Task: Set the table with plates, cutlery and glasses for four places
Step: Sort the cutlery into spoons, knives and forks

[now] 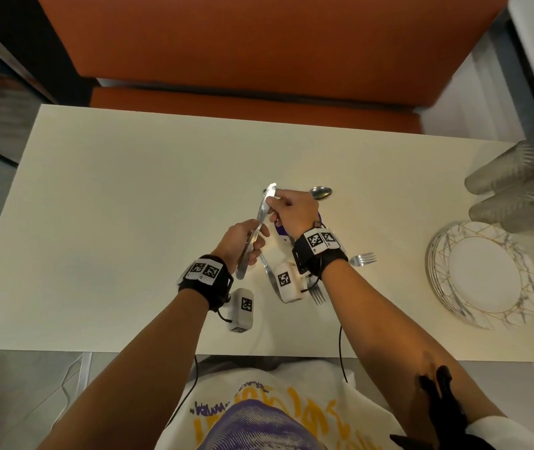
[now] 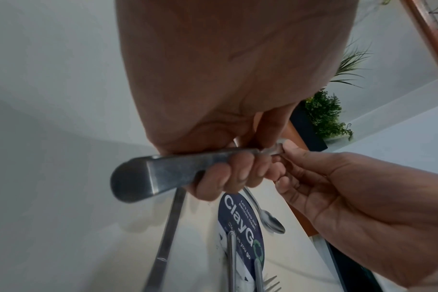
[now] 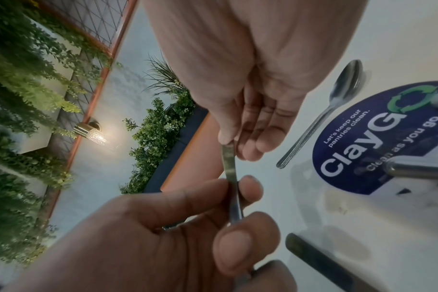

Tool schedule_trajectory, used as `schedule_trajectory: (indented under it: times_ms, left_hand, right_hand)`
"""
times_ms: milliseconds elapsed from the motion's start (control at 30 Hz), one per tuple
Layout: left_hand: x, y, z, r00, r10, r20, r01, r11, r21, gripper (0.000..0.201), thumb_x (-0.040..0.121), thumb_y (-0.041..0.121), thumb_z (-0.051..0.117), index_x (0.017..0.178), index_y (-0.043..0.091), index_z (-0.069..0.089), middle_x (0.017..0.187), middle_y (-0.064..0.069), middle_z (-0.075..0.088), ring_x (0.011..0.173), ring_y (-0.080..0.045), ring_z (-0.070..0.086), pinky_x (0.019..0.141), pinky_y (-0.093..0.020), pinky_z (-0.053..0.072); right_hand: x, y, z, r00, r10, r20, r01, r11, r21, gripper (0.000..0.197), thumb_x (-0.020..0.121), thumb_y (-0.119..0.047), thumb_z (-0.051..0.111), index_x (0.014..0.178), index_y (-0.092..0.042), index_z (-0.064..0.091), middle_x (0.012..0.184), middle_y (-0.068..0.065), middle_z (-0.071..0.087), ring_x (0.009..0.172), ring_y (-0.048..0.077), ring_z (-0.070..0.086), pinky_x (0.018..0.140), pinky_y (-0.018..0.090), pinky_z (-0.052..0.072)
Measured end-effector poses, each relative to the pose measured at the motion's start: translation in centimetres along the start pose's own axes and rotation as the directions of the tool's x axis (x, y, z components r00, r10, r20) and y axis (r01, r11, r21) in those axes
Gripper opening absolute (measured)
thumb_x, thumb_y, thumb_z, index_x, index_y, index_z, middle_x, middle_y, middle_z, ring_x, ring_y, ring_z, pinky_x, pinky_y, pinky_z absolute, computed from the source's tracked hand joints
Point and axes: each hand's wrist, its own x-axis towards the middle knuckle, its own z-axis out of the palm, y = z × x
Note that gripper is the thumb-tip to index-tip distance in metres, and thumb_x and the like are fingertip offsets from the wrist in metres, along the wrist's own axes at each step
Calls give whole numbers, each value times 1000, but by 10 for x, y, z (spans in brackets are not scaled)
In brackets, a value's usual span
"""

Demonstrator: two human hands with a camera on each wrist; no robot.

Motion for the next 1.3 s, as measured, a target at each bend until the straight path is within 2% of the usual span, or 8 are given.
schedule_trajectory:
  times_ms: [167, 333, 600, 800, 867, 1000, 1133, 1300]
  left_hand:
    - [1, 3, 0, 999, -34, 30, 34, 999, 9, 32, 103, 29, 39, 80, 13, 56, 59, -1, 40, 48, -16, 32, 49, -26, 28]
    - [2, 4, 2, 997, -78, 24, 78, 997, 5, 39, 105, 32, 37, 73, 17, 52, 56, 1, 36, 42, -14, 30, 46, -25, 24]
    - [4, -1, -4, 996, -93, -15, 93, 995, 26, 43, 106, 35, 35, 66, 21, 44, 53, 5, 33, 38, -10, 23, 41, -26, 14]
    - [1, -9, -10, 994, -30, -102, 39, 996, 79, 45, 110, 31, 32, 66, 23, 39, 53, 8, 34, 40, -7, 24, 38, -20, 18]
    - [-1, -13, -15, 989, 6, -147, 12, 992, 124, 45, 110, 31, 32, 66, 24, 38, 54, 9, 33, 40, -6, 23, 38, -19, 19]
    - [-2, -24, -28, 975, 8, -221, 22, 991, 131, 42, 107, 31, 36, 66, 23, 41, 54, 9, 34, 41, -7, 25, 40, -20, 22]
    - [0, -34, -34, 972, 9, -233, 16, 994, 105, 40, 106, 32, 39, 68, 22, 45, 53, 10, 37, 40, -7, 26, 40, -21, 23]
    - [1, -43, -39, 976, 23, -218, 6, 991, 132, 33, 104, 35, 48, 74, 20, 50, 57, 8, 41, 44, -9, 29, 42, -23, 26]
  right_hand:
    - [1, 3, -1, 1000, 3, -1, -3, 992, 129, 48, 94, -15, 68, 140, -22, 57, 76, 4, 76, 57, 13, 69, 69, 28, 62]
    - [2, 5, -1, 1000, -14, -20, 16, 990, 137, 33, 94, -11, 66, 126, -19, 68, 72, 10, 75, 60, 22, 71, 72, 45, 63]
    - [3, 0, -1, 1000, 5, 22, -9, 986, 169, 22, 90, -11, 71, 112, -10, 73, 71, 11, 75, 58, 22, 71, 69, 43, 64]
    - [-5, 2, 7, 998, 47, 50, -55, 984, 171, 25, 95, -16, 67, 119, -9, 66, 77, 10, 76, 53, 12, 68, 54, 26, 59]
    - [-12, 13, 10, 993, 75, 94, -85, 992, 99, 27, 97, -14, 63, 124, -10, 64, 86, 9, 76, 64, 12, 70, 59, 24, 57]
    - [-30, 49, 19, 976, 86, 199, -19, 948, -317, 21, 90, -20, 68, 110, -13, 72, 101, 0, 72, 92, 16, 67, 81, 26, 53]
    - [-50, 67, 32, 950, 209, 232, -62, 855, -515, 35, 83, -37, 78, 109, -19, 65, 103, 1, 66, 94, 18, 63, 86, 35, 57]
    - [-65, 68, 52, 965, 197, 175, -36, 757, -652, 21, 90, -25, 71, 105, -10, 69, 100, 8, 69, 92, 23, 67, 83, 35, 58]
